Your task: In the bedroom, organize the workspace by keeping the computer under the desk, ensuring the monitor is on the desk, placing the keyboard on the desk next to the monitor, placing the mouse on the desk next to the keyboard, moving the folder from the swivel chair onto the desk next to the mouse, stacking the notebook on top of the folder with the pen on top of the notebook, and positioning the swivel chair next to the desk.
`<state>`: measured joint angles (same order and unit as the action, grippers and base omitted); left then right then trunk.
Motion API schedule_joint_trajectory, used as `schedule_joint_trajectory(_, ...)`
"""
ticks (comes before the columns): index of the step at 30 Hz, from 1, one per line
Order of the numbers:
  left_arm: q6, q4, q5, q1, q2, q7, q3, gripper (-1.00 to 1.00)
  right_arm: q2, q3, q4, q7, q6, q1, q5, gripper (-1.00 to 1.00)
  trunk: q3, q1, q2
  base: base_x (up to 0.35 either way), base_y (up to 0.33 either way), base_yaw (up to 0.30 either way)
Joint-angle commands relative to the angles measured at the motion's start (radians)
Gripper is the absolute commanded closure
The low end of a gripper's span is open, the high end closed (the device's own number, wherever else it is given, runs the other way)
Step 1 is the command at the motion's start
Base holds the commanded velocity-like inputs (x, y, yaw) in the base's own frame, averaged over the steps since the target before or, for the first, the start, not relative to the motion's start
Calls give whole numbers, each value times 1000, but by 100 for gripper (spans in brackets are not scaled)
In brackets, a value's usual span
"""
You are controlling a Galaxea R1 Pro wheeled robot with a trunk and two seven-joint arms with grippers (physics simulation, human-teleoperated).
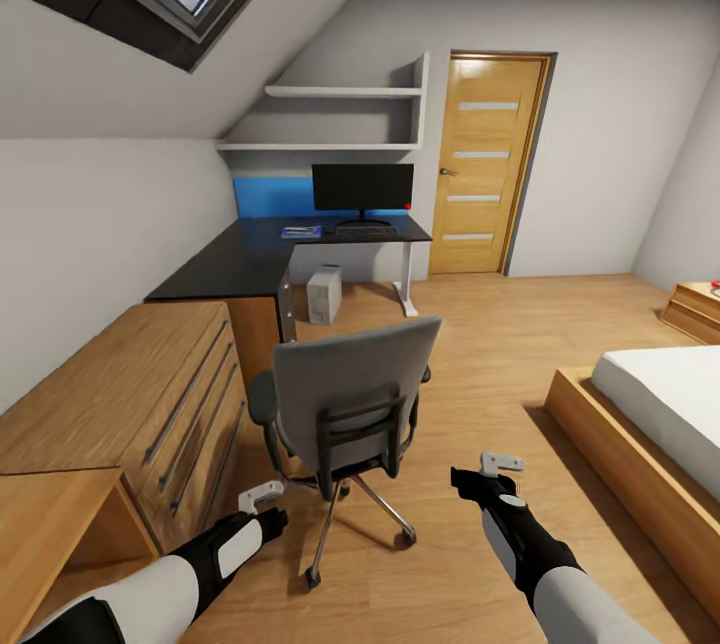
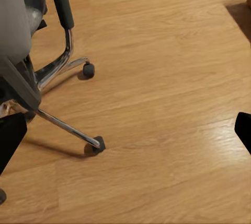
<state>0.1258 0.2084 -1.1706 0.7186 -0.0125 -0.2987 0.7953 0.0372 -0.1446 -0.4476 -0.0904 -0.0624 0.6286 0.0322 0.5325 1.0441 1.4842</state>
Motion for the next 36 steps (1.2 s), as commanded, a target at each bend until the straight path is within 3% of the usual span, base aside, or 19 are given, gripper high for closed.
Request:
schedule_joint_trajectory(1,1,2,-4,1,0,-7,7,-100,2,-3,-2,-2,-6,0,2,-100,4,4,8,0,0,257)
schedule_joint_trajectory(11,0,2,-3,1,0,-7,7,-100,1,-4,-2,-2,-5,0,3,-100,36,42,78,0,0,202)
schedule_joint_trajectory(29,0,3,0,1,-3,-3,8,-100,-2,-4,-2,-1,-4,0,4,-100,92,111,204,0,0,19)
schedule_joint_trajectory(36,2,2,2,1,-49,-5,8,-100,-4,-4,0,-1,29,0,4,-100,114,138,253,0,0,0)
